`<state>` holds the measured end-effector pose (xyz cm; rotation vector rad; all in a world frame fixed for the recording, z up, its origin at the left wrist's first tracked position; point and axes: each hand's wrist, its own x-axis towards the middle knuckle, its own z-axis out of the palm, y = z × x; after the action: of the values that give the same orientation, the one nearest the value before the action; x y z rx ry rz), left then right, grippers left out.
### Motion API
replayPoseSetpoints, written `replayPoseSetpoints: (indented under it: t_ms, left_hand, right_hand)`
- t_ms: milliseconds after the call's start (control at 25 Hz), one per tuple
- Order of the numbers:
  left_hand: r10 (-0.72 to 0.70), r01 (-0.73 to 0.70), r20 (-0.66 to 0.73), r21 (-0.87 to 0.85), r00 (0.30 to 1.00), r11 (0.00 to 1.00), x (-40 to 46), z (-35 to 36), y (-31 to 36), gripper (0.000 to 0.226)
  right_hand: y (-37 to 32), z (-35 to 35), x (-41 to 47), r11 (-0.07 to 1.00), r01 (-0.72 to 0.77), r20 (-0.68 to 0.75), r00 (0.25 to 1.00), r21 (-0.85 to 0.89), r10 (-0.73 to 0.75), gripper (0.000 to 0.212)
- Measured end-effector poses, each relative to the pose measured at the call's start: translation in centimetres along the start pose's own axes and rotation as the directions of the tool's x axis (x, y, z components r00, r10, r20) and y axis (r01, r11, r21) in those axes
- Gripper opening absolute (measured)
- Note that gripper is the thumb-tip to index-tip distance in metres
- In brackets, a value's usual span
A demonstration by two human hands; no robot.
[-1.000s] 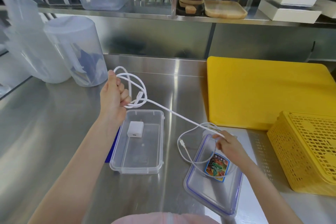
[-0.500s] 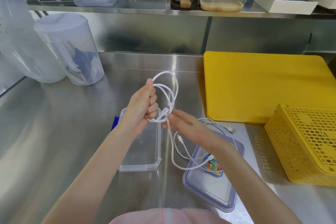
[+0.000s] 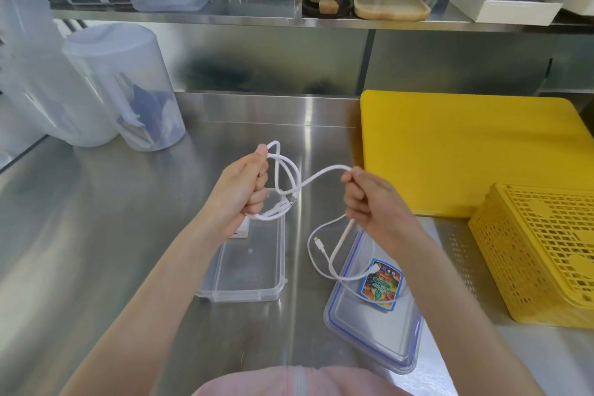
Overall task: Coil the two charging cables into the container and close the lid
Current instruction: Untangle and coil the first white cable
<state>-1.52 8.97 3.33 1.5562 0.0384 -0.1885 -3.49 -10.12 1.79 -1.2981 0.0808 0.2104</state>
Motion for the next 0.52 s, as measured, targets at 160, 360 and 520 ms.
replayPoseSetpoints:
  t_ms: [160,360,520]
  left_hand:
    - [0.046,-0.046,-0.11,0.003,0.993,0.999,0.4,-0.4,-0.5,0.042]
    - [0.085,-0.107,-0.234,-0.085,0.969,0.991,0.8,-1.4,0.1,0.039]
    - [0.092,-0.098,-0.193,-0.019,0.977,0.995,0.6,-0.6,-0.2,0.039]
  right_hand:
    - [-0.7,-1.4,-0.7,0.992,0.01,0.114,0.993,0.126,-0.024,0.037]
    - [3.2,-2.4,-1.5,0.568,0.006,-0.019,0.999,-0.823,-0.039,0.03]
    - [5.1,-1.0,-1.3,0.358,-0.041,0.051,0.969,-0.933,0.242,0.021]
